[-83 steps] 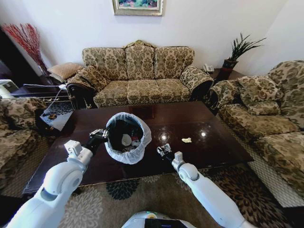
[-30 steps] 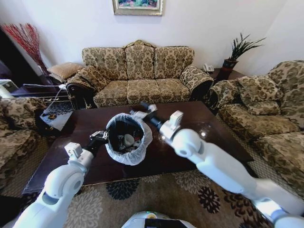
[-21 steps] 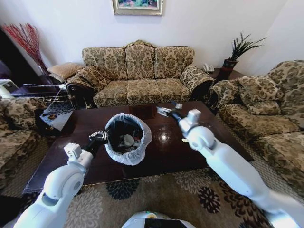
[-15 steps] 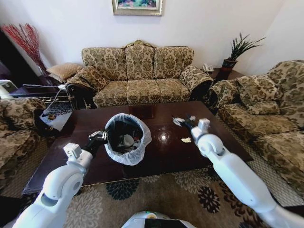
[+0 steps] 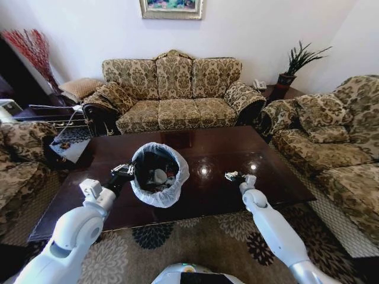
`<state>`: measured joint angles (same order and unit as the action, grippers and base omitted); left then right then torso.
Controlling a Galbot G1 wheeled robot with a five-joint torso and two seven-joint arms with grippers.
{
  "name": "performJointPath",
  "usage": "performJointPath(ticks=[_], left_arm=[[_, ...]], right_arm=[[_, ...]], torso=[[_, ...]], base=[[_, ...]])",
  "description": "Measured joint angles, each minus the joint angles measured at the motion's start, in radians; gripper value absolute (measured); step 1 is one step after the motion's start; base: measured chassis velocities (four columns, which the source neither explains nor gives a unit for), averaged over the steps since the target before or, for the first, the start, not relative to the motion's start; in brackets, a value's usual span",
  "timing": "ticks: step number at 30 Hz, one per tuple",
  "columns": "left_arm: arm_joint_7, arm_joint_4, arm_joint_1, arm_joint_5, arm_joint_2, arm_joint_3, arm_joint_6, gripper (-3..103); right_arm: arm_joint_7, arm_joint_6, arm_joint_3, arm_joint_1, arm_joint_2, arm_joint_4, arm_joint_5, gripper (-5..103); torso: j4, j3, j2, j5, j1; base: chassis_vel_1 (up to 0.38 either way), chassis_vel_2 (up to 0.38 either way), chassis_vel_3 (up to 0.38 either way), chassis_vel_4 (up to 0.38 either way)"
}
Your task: Move to the front of the table and place the trash on the table into the trash bin.
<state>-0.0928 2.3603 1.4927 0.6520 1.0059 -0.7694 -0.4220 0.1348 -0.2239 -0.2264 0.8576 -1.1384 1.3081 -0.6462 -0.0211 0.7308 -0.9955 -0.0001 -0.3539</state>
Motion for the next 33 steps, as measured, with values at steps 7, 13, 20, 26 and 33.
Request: performJointPath(ticks=[7, 13, 20, 26, 33], left_arm=[[0.001, -0.006, -0.005, 0.0, 0.001, 0.002, 0.001, 3], [0.003, -0.01, -0.005, 0.0, 0.002, 0.002, 0.005, 3], [0.012, -0.011, -0.005, -0.003, 0.007, 0.003, 0.007, 3], [0.013, -0.005, -0.002, -0.003, 0.012, 0.003, 0.007, 3], [0.012, 0.009, 0.008, -0.006, 0.017, 0.001, 0.006, 3]], right_arm=[[0.013, -0.017, 0.005, -0.005, -0.006, -0.012, -0.007, 68], [0.024, -0.013, 0.007, -0.01, -0.012, -0.026, -0.009, 47], [0.042, -0.007, 0.011, -0.029, -0.015, -0.052, -0.03, 19], [0.09, -0.008, 0.003, -0.03, -0.012, 0.009, -0.108, 2], [0.162, -0.024, -0.01, -0.046, 0.048, 0.28, -0.194, 0]], torso=[[-0.0001, 0.0, 0.0, -0.0001, 0.0], [-0.0001, 0.0, 0.0, -0.0001, 0.0], [-0.0001, 0.0, 0.0, 0.0, 0.0], [-0.0001, 0.0, 0.0, 0.0004, 0.0], [-0.0002, 0.0, 0.0, 0.0, 0.0]], base=[[0.0, 0.0, 0.0, 0.0], [0.0, 0.0, 0.0, 0.0], [0.0, 0.0, 0.0, 0.0], [0.0, 0.0, 0.0, 0.0], [0.0, 0.0, 0.0, 0.0]])
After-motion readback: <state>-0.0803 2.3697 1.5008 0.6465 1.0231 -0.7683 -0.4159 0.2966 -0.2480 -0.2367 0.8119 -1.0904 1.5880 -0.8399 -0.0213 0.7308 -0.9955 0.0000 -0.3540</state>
